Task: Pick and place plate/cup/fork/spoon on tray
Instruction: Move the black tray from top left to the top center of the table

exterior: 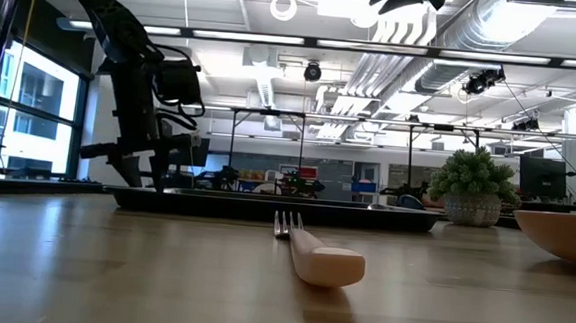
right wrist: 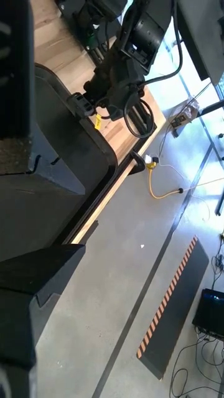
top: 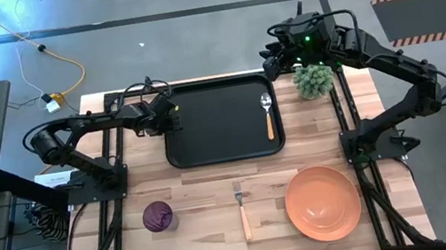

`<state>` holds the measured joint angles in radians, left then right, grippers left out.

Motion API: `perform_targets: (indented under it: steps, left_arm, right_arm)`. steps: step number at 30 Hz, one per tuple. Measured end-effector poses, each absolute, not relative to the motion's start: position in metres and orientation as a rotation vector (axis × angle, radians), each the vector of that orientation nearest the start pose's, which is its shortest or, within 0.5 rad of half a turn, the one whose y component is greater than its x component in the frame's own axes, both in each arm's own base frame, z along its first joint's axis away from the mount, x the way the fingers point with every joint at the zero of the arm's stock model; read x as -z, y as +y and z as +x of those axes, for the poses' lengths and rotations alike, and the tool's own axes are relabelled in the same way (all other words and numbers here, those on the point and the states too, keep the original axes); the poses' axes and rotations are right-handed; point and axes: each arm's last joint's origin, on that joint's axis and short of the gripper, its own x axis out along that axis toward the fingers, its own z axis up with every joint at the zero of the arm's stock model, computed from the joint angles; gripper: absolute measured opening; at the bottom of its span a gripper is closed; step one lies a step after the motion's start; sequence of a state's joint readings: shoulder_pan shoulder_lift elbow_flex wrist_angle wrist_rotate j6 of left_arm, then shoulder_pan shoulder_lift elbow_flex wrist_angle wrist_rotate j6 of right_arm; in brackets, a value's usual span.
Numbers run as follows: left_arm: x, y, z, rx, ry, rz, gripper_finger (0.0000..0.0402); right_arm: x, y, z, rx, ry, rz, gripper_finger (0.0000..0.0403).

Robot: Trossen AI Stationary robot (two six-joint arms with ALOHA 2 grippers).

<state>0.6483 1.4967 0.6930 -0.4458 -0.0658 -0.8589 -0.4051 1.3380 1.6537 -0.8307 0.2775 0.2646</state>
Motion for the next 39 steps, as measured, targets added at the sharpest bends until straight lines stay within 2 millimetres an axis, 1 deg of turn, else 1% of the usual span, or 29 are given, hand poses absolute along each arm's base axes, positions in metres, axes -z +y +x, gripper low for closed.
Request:
perform_targets:
  steps: [4,11,16,21,31,36,39]
  left_arm:
    - [-0.14,0.148,0.193,-1.127,0.907,-1.083,0.0162]
    - [-0.14,0.151,0.19,-1.1,0.919,-1.089,0.0163]
    - [-0.145,0.152,0.189,-1.095,0.898,-1.094,0.0163]
    - [-0.155,0.152,0.186,-1.08,0.865,-1.076,0.0163]
    - [-0.18,0.15,0.169,-1.074,0.801,-1.049,0.0163]
    - [-0.203,0.143,0.163,-0.982,0.681,-1.065,0.0163]
    - [-0.219,0.137,0.16,-0.907,0.594,-1.077,0.0163]
  right_arm:
    - [-0.446,-0.108,0.233,0.733,0.433,0.282,0.0129]
    - [-0.446,-0.108,0.233,0.733,0.433,0.282,0.0129]
    - [-0.446,-0.108,0.233,0.733,0.433,0.282,0.0129]
    - [-0.446,-0.108,0.233,0.733,0.433,0.282,0.0129]
    - [-0.446,-0.108,0.233,0.723,0.434,0.285,0.0129]
    - [-0.446,-0.106,0.235,0.614,0.441,0.324,0.0129]
    - [-0.446,-0.104,0.236,0.541,0.457,0.317,0.0129]
